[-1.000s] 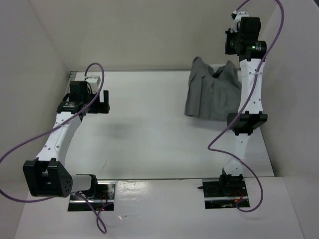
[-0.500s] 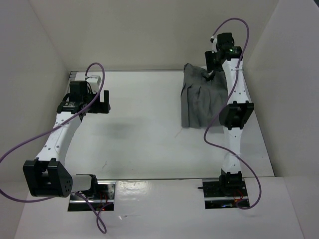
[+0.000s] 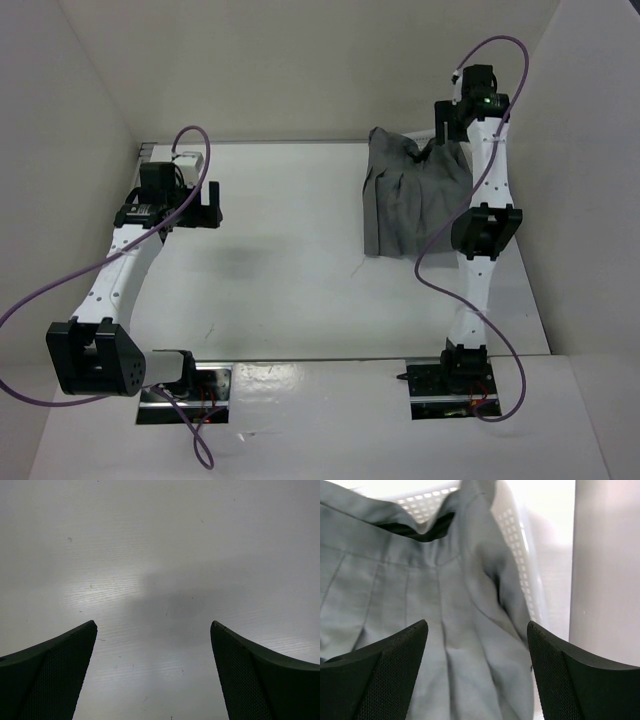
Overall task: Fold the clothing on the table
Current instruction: Grab the skirt from the pile
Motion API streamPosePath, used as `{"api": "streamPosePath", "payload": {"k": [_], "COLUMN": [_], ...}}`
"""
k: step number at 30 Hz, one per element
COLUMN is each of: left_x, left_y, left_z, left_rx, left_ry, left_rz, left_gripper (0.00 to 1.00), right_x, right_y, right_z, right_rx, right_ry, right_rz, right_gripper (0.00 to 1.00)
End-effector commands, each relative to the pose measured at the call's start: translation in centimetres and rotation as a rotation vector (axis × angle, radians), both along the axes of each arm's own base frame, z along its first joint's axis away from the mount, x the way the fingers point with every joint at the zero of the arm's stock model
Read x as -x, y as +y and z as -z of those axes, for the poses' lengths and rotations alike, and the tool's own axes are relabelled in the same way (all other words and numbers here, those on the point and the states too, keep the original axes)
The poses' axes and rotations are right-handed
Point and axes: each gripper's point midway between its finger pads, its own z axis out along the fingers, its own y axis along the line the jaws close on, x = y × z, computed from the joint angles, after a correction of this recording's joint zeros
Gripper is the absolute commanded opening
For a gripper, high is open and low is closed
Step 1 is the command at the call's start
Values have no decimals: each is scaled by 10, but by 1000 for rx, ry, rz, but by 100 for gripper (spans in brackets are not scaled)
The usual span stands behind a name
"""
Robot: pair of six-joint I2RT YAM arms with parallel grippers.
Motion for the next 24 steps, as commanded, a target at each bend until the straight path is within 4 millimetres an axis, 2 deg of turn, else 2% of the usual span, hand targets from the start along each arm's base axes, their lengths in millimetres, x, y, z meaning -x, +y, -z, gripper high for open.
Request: {"api": "streamPosePath", "payload": {"k": [1,2,5,7,8,9,11,14,15,19,23,24], "left_x": [-1,-1,-2,-1,-1,0,1,1,1,-1,-1,-1], "left_y": [-3,-3,-3,-3,-3,-3,-3,-3,-3,-3,-3,-3], "left_z": [3,3,10,14,17,19,19,19,19,15,15,15], "left_rx": [4,4,5,5,6,6,6,6,6,6,6,6], "left_ry": [-5,-5,13,32,41,50,50,50,50,41,41,41], "left_rz": [38,38,38,38,38,38,38,38,38,38,38,38], "left_gripper": [100,100,100,100,100,100,100,100,100,100,100,100], "right_x": [5,4,2,-1,-1,-1,-1,0,2,6,8,6], "right_y": [-9,-15,-16,-15,-12,-14,-8,5,6,11,4,1], "right_z": [-11,-4,19,24,34,26,31,22,9,-13,-6,8], "right_rx": [-23,-25,-23,-30,-45,-61,-109,-171,-167,-180,-151,-144], "right_ry": [-16,-4,48,49,73,53,59,43,19,-23,0,25], "right_rz": [-2,11,3,-3,-13,-18,-48,-90,-92,-114,-82,-70], "right_gripper": [85,85,85,85,85,85,85,85,85,86,87,87]}}
